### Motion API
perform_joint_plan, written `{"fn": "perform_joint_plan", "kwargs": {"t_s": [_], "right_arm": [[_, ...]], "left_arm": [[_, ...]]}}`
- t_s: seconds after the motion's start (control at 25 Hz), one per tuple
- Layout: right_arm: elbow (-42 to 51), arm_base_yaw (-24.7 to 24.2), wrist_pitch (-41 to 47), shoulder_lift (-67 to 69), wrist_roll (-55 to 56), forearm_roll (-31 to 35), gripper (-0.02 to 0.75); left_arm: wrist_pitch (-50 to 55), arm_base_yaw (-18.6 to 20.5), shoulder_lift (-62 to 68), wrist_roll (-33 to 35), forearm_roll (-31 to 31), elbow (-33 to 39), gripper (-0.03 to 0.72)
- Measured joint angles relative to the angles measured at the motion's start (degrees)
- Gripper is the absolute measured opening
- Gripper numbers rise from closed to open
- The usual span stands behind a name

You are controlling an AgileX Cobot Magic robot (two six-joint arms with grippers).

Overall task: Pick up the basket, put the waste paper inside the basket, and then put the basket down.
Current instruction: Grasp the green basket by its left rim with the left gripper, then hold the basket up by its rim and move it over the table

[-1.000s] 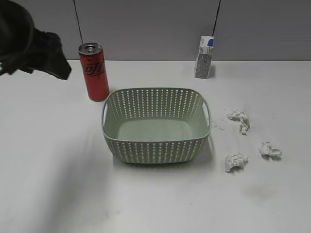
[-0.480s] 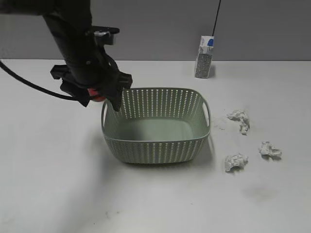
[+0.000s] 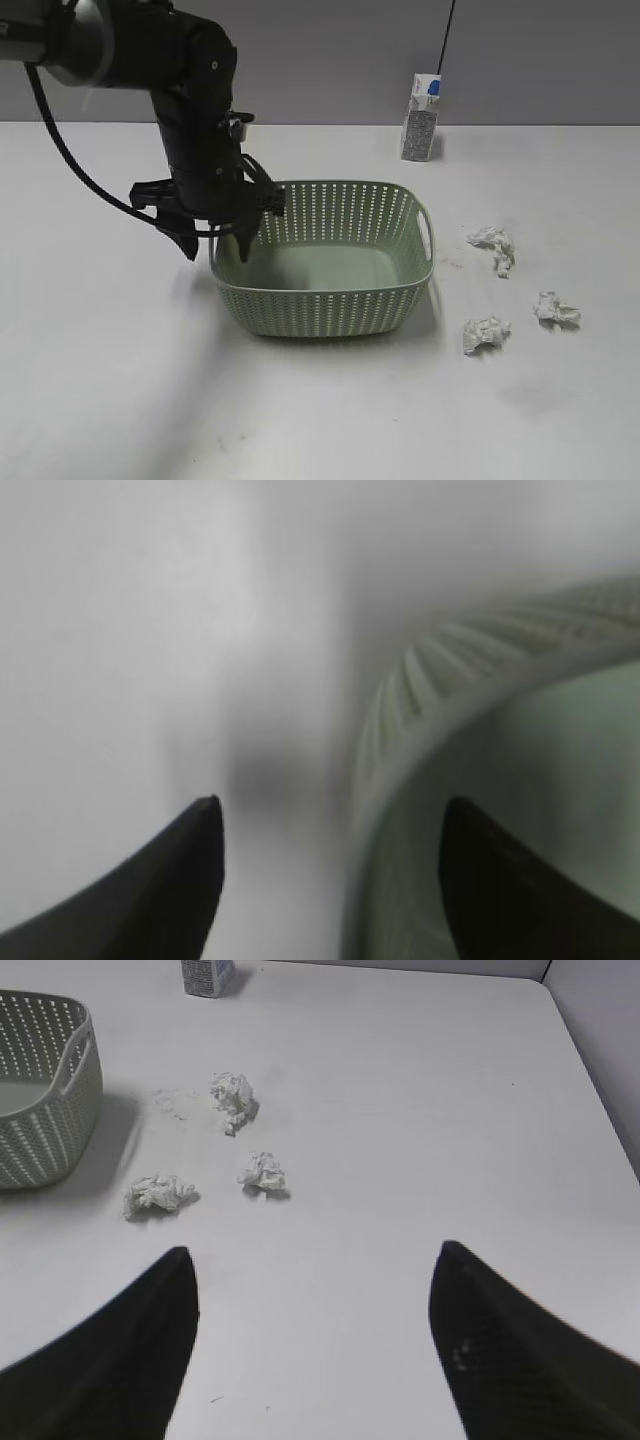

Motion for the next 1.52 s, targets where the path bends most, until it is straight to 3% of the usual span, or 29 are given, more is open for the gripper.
{"fn": "perform_joint_plan", "kwargs": {"t_s": [0.12,0.32,0.4,0.68,1.08,1.52], "right_arm": [[0.00,0.00,0.00,0.00,0.00,0.00,0.544],[0.00,0.00,0.00,0.00,0.05,-0.05,0.544],[0.00,0.00,0.00,0.00,0.09,-0.05,0.544],[0.00,0.00,0.00,0.00,0.16,-0.10,0.543],[-0.11,0.00,-0.05,2.13,0.28,-0.03,0.543],[-6.99,0.00,-6.54,30.87,-0.08,6.68,0.543]], "left_arm": [[0.14,0.00,0.45,-2.02,0.00,0.00,0.361],[0.09,0.00,0.55,-3.00,-0.45,-0.11,0.060],[-0.38,0.00,0.50,-3.15,-0.87,-0.50,0.009],[0.29,-0.06,-2.35,-3.15,0.16,-0.50,0.000],[4.92,-0.06,-9.89,-3.15,11.10,-0.50,0.000],[4.74,-5.14,-10.26,-3.10,14.03,-0.45,0.000]]}}
